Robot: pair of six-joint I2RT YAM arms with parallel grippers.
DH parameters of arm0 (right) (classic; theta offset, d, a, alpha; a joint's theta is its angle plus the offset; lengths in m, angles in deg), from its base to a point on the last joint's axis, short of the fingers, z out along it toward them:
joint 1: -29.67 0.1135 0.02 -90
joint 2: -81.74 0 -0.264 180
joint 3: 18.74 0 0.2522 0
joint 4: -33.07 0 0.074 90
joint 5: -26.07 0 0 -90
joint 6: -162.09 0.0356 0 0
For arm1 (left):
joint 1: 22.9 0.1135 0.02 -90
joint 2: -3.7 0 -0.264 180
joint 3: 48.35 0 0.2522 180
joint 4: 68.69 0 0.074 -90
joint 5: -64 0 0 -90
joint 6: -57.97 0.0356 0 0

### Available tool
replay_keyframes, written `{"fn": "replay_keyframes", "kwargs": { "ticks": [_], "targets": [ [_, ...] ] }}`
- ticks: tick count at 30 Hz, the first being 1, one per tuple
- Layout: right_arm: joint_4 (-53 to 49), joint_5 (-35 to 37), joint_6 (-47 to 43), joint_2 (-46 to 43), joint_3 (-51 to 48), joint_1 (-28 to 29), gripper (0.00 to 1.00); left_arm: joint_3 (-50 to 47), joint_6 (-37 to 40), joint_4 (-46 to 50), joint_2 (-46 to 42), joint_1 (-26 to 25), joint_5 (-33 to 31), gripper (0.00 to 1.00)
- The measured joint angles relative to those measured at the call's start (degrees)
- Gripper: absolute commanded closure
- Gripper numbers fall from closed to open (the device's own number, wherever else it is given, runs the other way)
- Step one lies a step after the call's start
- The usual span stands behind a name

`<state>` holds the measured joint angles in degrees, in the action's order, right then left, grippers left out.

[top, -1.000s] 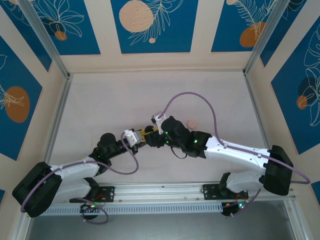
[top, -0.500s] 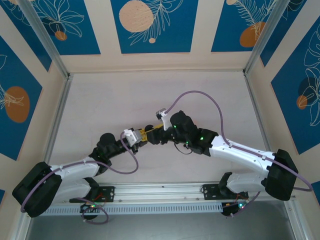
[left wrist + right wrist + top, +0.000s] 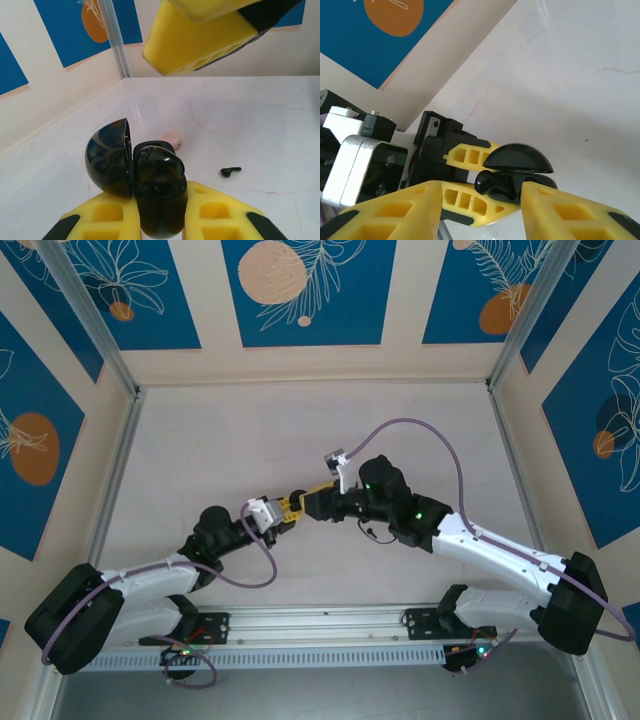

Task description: Insert wireless bluetooth earbuds into charging case

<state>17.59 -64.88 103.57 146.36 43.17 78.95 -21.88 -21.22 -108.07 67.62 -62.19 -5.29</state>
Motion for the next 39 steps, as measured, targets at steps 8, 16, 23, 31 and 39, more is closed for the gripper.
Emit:
{"fn": "replay_keyframes", "kwargs": {
  "ticks": [8, 16, 23, 31, 39],
  "targets": [
    [0.0, -5.7, 1.3, 1.5, -0.4, -2.1, 0.72, 0.0, 0.0, 0.0, 0.0, 0.0, 0.0, 0.94],
    [0.0, -8.5, 1.5, 3.9, -0.4, -2.1, 0.77, 0.0, 0.0, 0.0, 0.0, 0.0, 0.0, 0.94],
    [-0.1, -8.8, 1.5, 4.8, -0.4, -2.1, 0.78, 0.2, 0.0, 0.2, 0.0, 0.0, 0.0, 0.94],
    [-1.4, -8.1, 1.6, 6.2, -0.3, -2.1, 0.8, 0.3, 0.0, 0.5, 0.0, 0.0, 0.0, 0.94],
    [-3.2, -6.6, 1.6, 6.1, -0.2, -2.1, 0.68, 0.4, 0.1, 1.7, 0.0, 0.0, 0.0, 0.94]
  ]
}}
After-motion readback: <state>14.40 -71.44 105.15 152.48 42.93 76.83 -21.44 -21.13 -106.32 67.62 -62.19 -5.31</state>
